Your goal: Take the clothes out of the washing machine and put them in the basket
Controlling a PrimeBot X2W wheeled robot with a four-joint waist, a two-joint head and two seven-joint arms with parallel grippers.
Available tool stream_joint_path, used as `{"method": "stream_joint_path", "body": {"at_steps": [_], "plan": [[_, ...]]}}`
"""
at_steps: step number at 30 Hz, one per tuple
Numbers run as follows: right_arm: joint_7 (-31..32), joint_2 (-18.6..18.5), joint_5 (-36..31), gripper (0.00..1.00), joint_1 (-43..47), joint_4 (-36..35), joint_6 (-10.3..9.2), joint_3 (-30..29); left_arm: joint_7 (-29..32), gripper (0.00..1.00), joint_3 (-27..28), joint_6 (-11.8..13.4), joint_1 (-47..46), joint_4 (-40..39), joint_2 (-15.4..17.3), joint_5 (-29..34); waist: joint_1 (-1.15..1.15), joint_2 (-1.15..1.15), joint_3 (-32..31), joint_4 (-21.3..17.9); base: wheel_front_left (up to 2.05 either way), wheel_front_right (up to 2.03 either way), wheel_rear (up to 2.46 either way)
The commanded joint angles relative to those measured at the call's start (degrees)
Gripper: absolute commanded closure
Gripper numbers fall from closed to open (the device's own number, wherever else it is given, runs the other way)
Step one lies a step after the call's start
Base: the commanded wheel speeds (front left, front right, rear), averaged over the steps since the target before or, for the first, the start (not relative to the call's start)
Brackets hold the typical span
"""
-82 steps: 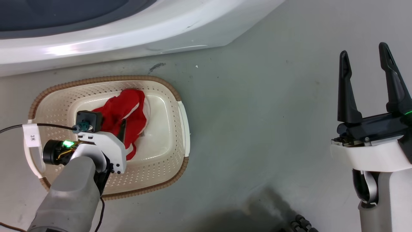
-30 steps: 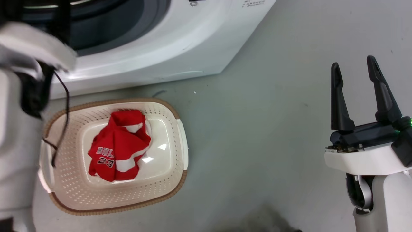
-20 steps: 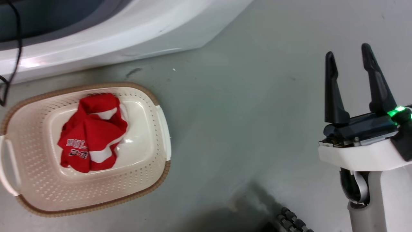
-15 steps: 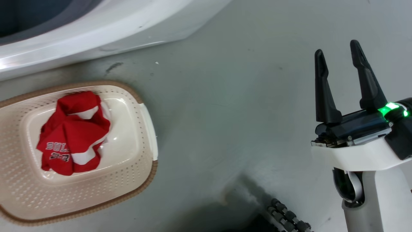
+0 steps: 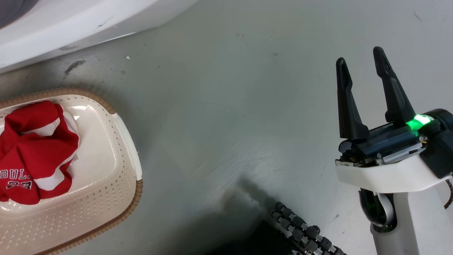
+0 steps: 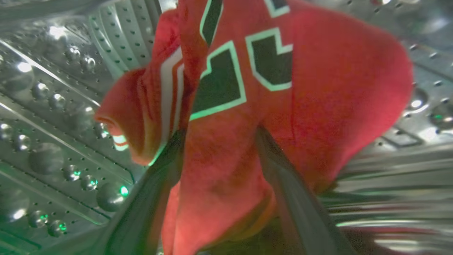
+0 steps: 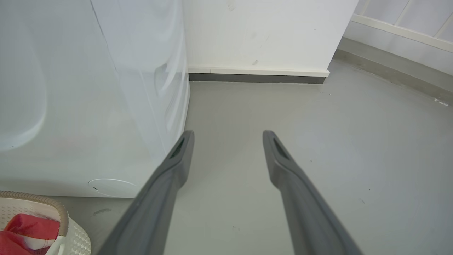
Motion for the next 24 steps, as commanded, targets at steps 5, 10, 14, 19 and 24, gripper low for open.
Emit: {"method": "stream_joint_path", "body": {"at_steps": [5, 10, 14, 19, 24], "plan": [[-0.12, 0.13, 0.53, 0.0, 0.98, -0.63, -0.06, -0.43, -0.49, 0.0, -1.49, -0.23, -0.75, 2.65, -0.16, 0.84, 0.0, 0.0, 0.41, 0.14, 0.0, 0.0, 0.0], [-0.12, 0.13, 0.41, 0.0, 1.1, -0.77, -0.06, -0.69, -0.19, 0.0, -2.9, -0.45, -1.06, 5.14, -0.66, 0.57, 0.0, 0.0, 0.84, 0.37, 0.0, 0.0, 0.0], [-0.12, 0.13, 0.39, 0.0, 1.04, -0.86, -0.06, -0.78, 0.02, 1.0, -3.97, -0.54, -1.51, 6.18, -1.08, -0.29, 0.0, 0.0, 1.13, 0.6, 0.0, 0.0, 0.0], [-0.12, 0.13, 0.37, 0.0, 0.23, -0.64, -0.06, -0.71, -2.64, 1.0, -4.78, -0.64, -2.61, 6.22, -0.75, -1.23, 0.0, 0.0, 1.22, 0.78, 0.0, 0.0, 0.0], [-0.12, 0.13, -0.19, 0.0, -0.75, -0.31, -0.06, -0.47, -7.51, 1.0, -5.28, -0.62, -3.39, 5.26, 0.16, -2.4, 0.0, 0.0, 0.54, 0.81, 0.0, 0.0, 0.0]]}}
